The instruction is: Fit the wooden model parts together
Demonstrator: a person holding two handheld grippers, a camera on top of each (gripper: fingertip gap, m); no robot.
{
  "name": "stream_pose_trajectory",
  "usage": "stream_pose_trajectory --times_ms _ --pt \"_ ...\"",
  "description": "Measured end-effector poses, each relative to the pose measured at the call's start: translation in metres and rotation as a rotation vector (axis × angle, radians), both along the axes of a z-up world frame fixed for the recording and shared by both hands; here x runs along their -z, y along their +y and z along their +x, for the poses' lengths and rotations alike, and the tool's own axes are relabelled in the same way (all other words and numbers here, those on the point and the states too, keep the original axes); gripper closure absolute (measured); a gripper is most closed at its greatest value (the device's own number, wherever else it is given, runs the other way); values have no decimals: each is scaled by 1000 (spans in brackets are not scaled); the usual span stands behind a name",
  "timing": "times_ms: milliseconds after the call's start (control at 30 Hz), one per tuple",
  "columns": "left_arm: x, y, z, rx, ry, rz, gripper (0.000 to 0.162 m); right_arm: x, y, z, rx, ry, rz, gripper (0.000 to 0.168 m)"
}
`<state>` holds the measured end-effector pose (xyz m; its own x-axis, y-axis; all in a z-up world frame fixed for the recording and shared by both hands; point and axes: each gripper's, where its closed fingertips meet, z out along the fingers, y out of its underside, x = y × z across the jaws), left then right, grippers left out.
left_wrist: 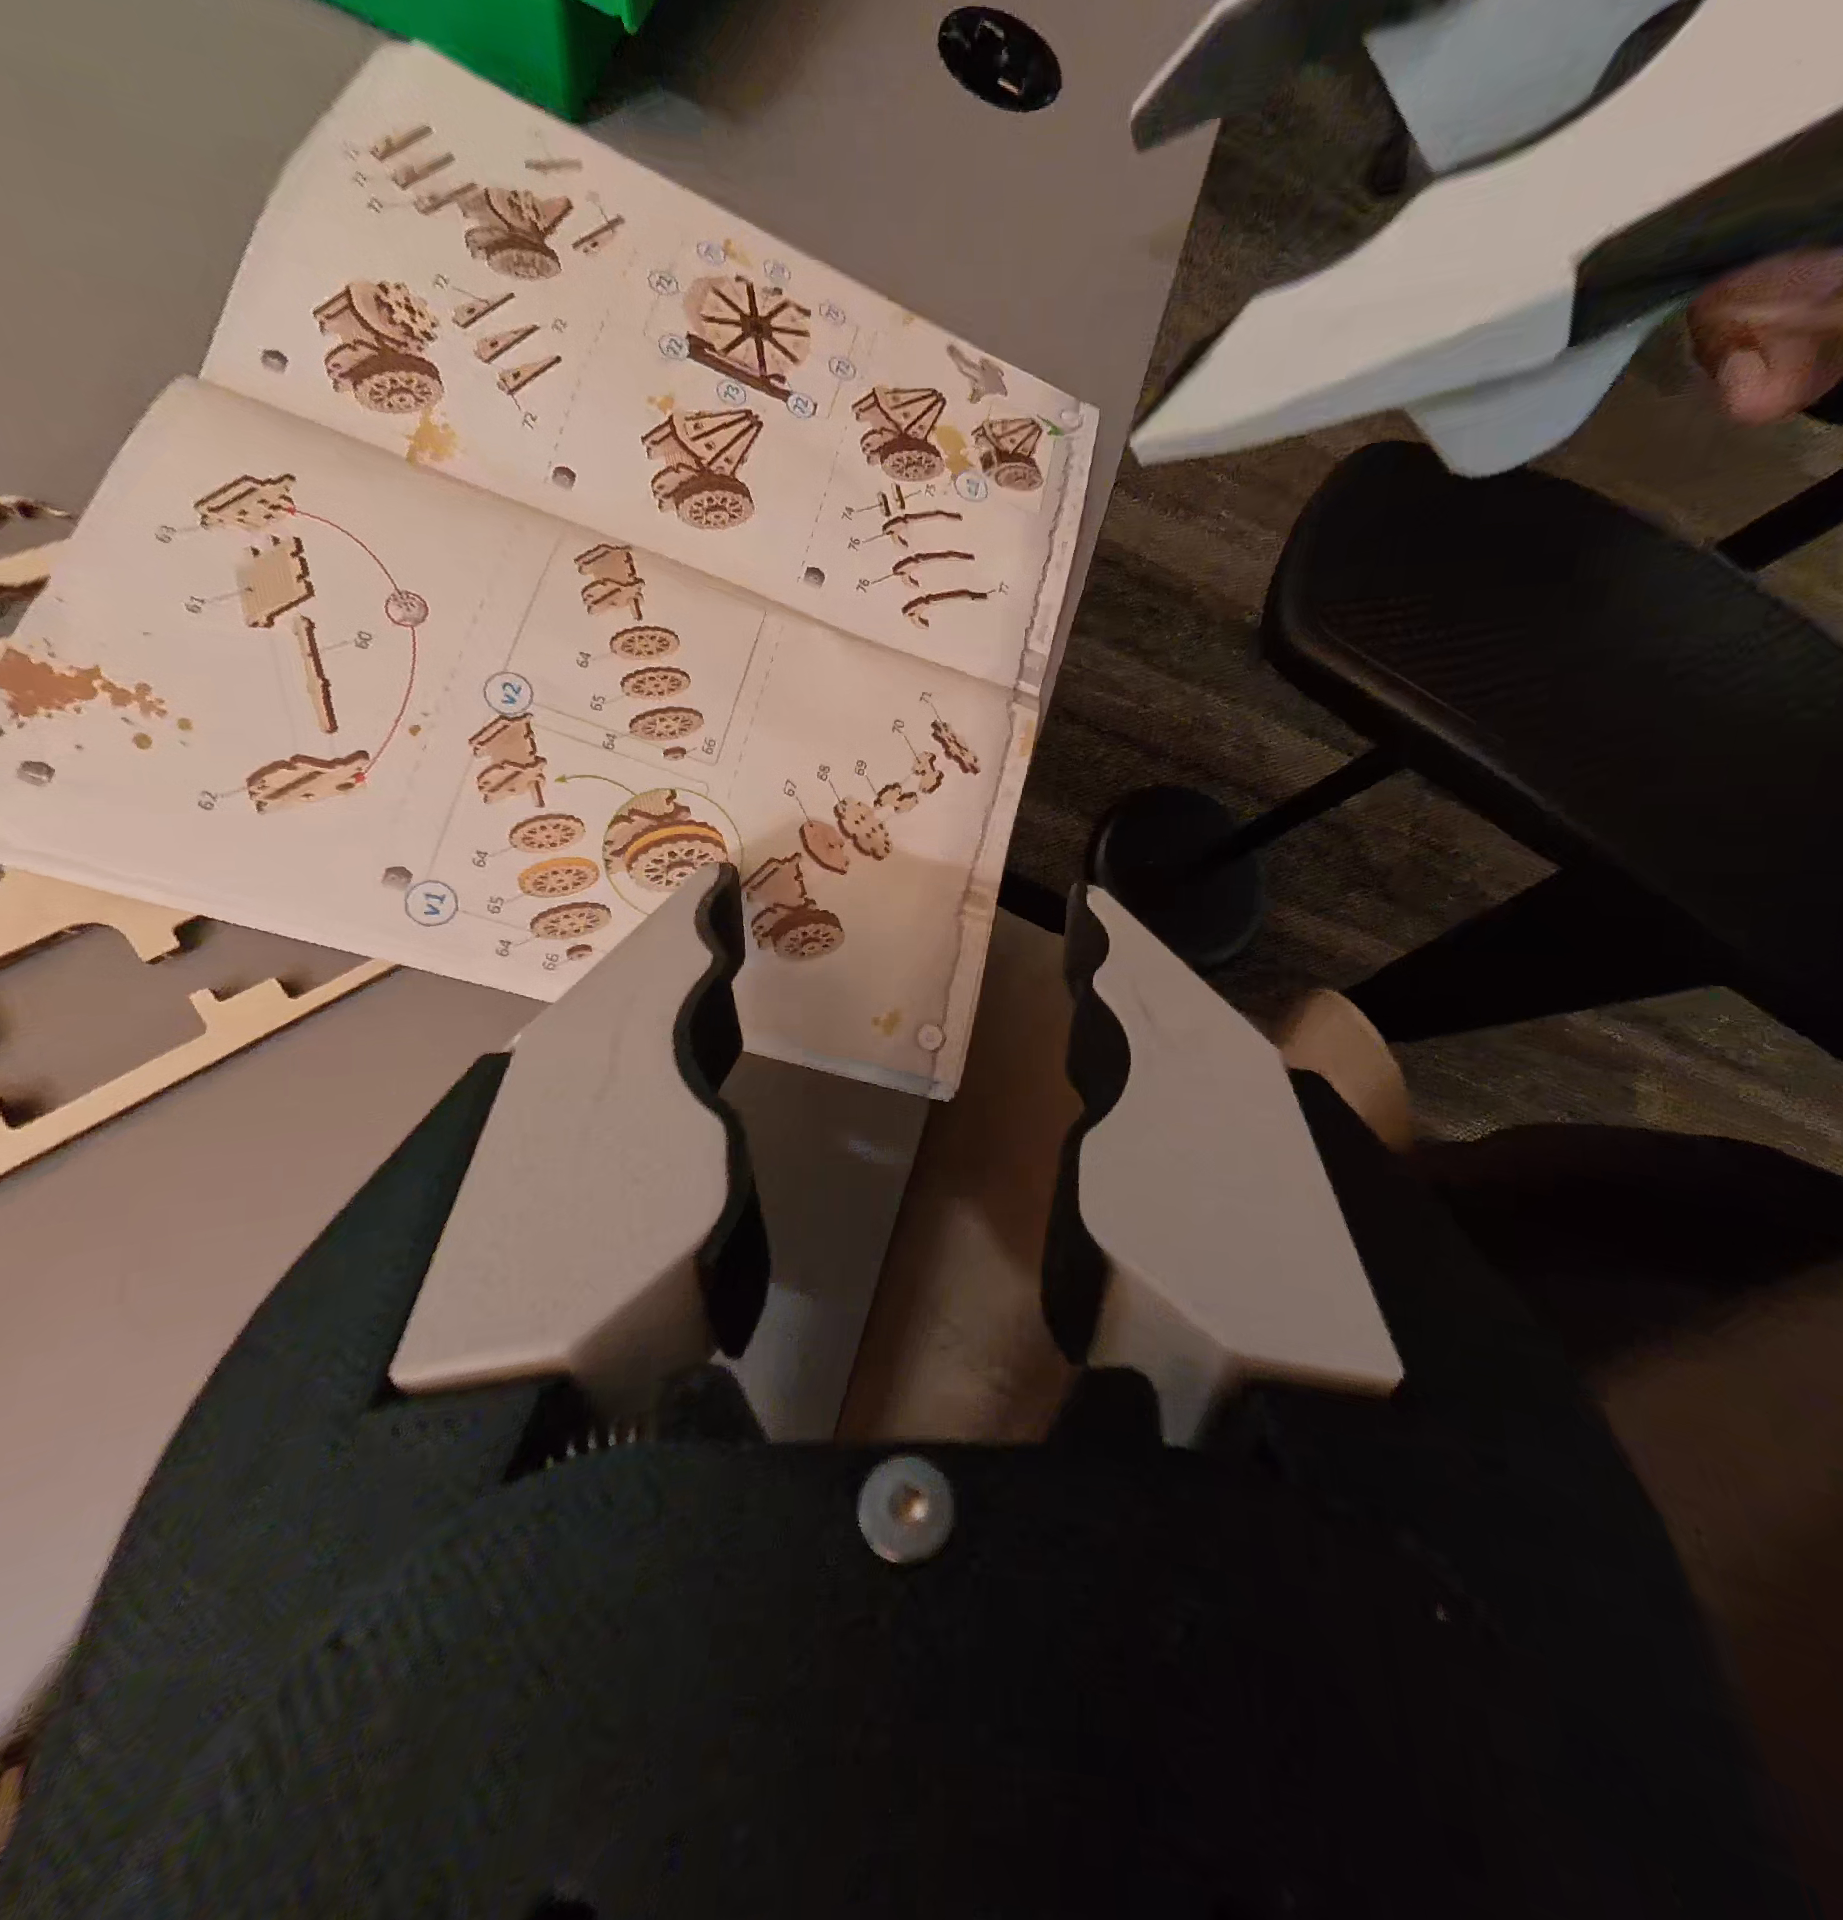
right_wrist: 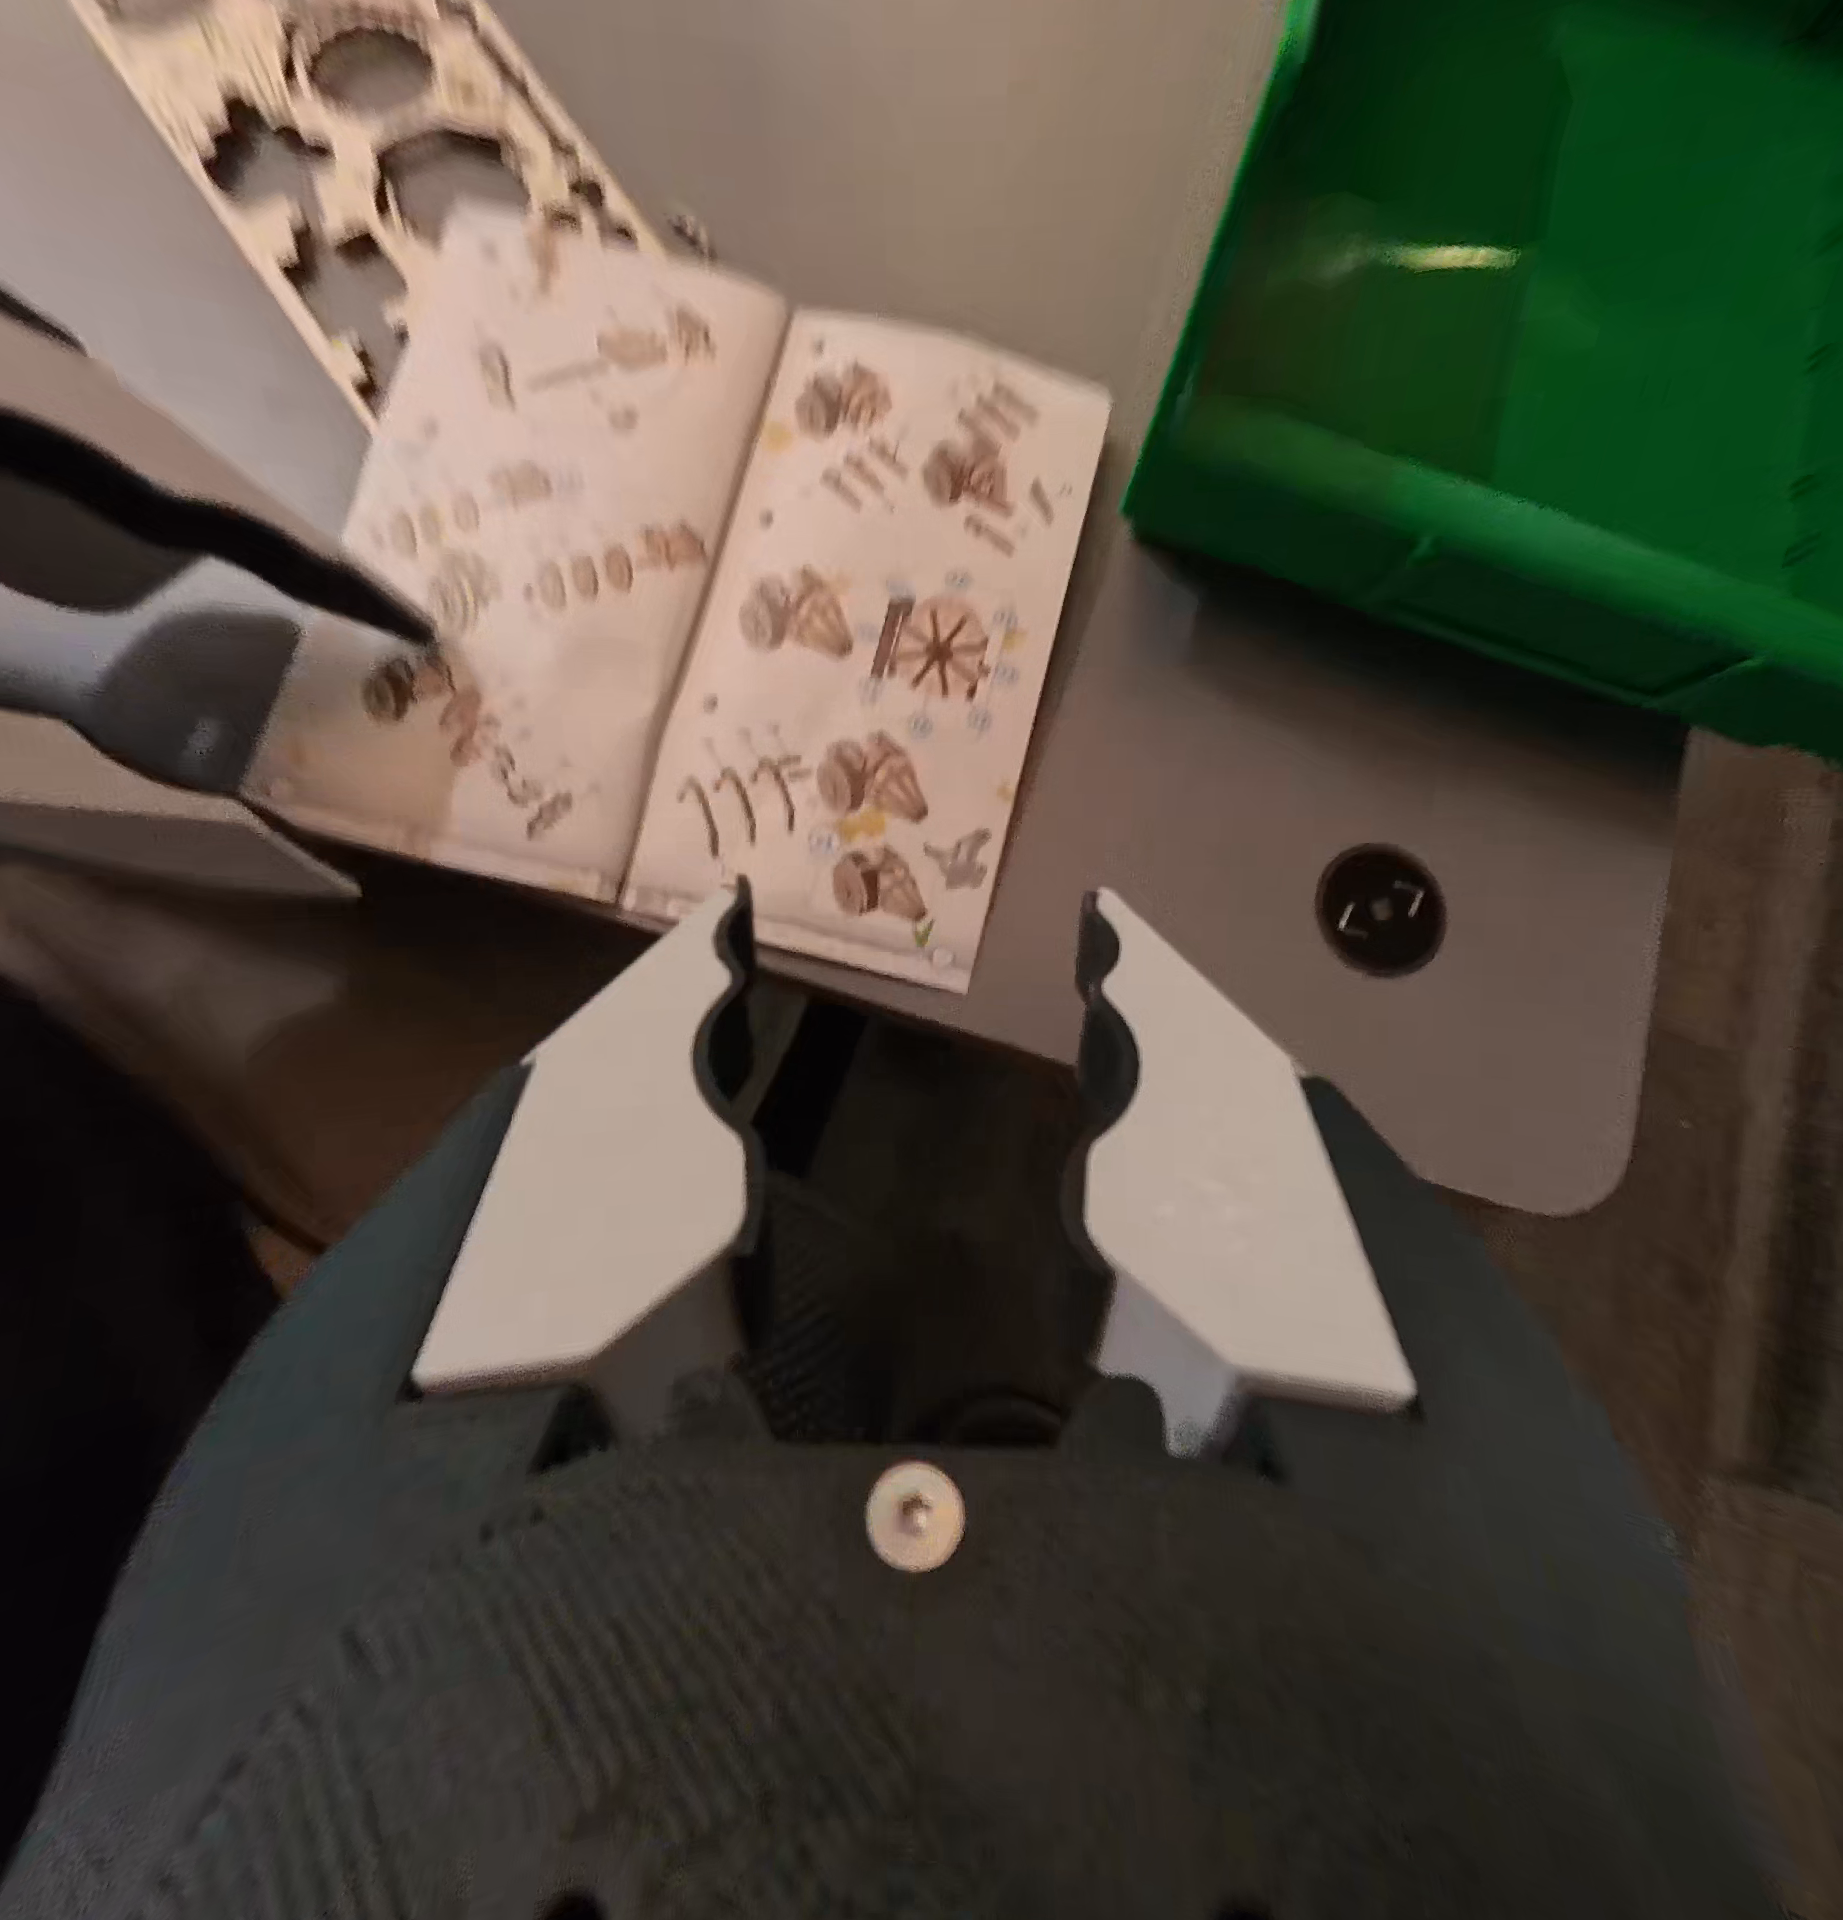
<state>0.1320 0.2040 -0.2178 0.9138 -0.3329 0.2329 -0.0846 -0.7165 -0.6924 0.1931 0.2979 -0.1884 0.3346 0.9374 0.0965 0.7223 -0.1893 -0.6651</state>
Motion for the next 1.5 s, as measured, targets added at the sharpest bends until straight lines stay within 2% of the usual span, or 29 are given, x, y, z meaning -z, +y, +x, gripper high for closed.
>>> stream_pose_trajectory --times_ms 100,167,233,367,567,833,900,967,1100,1167,1267,1367,1500 --pt "1 2 1 -6 -1 6 102 19 1 2 -4 -58 -54 101" --pt "1 3 2 -14 -1 7 102 29 -8 -2 -18 -51 -195 90" --pt "1 5 2 -21 3 9 103 30 -18 -8 -36 -1 -319 88" --pt "1 6 2 -35 11 11 104 21 -23 -15 -47 91 -391 94" --pt "2 7 4 -36 22 2 104 17 -16 -12 -31 72 -241 98" --pt "1 8 9 -32 6 3 104 -2 -41 -38 -139 157 -172 101" --pt "-1 7 13 -27 -55 -2 104 -6 -54 -47 -225 193 -191 102" --pt "-6 6 19 -30 -195 -26 104 -10 -74 -57 -333 247 -255 101" --pt "-20 0 27 -41 -533 -109 104 -15 -79 -64 -392 271 -288 116" --pt "-26 -6 28 -54 -668 -130 103 -13 -81 -65 -414 263 -311 118" --pt "-29 -11 23 -85 -734 -125 103 -9 -83 -68 -445 232 -279 129" --pt "-44 -12 13 -119 -800 -69 104 -4 -83 -71 -487 183 -140 149" --pt "-52 -4 -2 -168 -829 -40 104 3 -85 -74 -514 127 10 160"
